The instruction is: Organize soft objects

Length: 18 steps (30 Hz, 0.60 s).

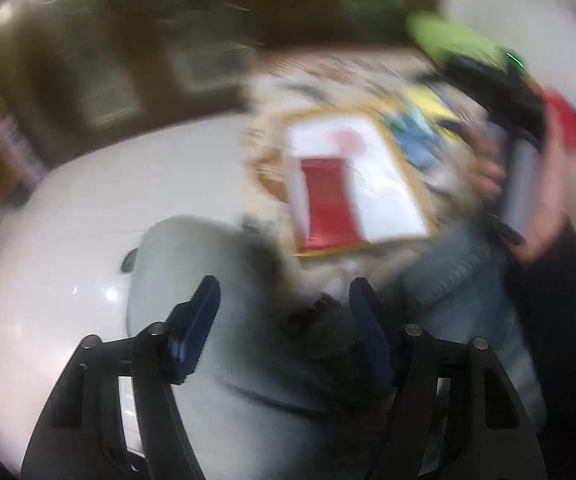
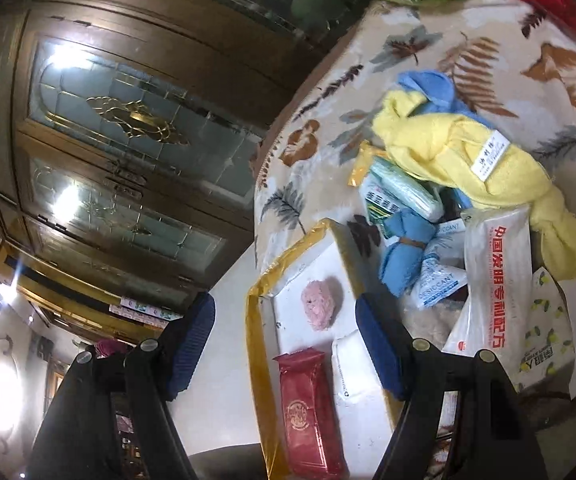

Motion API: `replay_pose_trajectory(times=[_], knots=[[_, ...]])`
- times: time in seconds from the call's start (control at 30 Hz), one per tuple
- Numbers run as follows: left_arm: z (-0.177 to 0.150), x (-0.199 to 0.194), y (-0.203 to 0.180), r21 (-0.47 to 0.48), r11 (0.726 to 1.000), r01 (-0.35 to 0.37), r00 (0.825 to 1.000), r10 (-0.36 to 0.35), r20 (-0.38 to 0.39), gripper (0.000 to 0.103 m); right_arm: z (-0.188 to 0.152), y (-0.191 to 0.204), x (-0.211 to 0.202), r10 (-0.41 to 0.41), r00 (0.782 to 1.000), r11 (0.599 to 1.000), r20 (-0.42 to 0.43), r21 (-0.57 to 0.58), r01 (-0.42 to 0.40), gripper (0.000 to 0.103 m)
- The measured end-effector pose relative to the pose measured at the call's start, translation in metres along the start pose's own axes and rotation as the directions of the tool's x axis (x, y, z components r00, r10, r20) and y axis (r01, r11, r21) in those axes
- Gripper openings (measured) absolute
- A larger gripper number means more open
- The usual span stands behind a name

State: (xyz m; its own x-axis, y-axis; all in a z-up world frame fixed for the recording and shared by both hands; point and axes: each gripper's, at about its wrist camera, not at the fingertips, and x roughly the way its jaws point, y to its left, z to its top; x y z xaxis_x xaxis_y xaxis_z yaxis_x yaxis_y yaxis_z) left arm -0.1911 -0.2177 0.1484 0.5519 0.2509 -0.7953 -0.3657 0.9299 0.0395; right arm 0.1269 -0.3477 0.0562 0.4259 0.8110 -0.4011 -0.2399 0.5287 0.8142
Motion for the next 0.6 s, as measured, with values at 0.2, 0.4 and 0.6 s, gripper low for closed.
replay_pose_trajectory(times=[0.2, 0.4, 0.6], knots=[[-0.005, 0.015, 0.013, -0.056, 0.998, -0.008, 1.000, 0.007, -0.015, 0.065, -0.013, 0.038, -0.021, 0.033, 0.999, 0.982, -0.009, -0.186, -0.034, 0.073], [0.017, 0.033, -0.037, 0.098, 0.995, -0.024, 0.997, 0.017, 0.073, 0.066, -0.011, 0.022, -0.021, 0.047, 0.998, 0.990, -0.030, -0.130, -0.050, 0.073], [0.059, 0.041, -0.059, 0.058, 0.997, 0.046, 0.975, -0.057, 0.216, 0.066, -0.007, 0.014, -0.021, 0.059, 0.997, 0.994, -0.040, -0.093, -0.062, 0.073]])
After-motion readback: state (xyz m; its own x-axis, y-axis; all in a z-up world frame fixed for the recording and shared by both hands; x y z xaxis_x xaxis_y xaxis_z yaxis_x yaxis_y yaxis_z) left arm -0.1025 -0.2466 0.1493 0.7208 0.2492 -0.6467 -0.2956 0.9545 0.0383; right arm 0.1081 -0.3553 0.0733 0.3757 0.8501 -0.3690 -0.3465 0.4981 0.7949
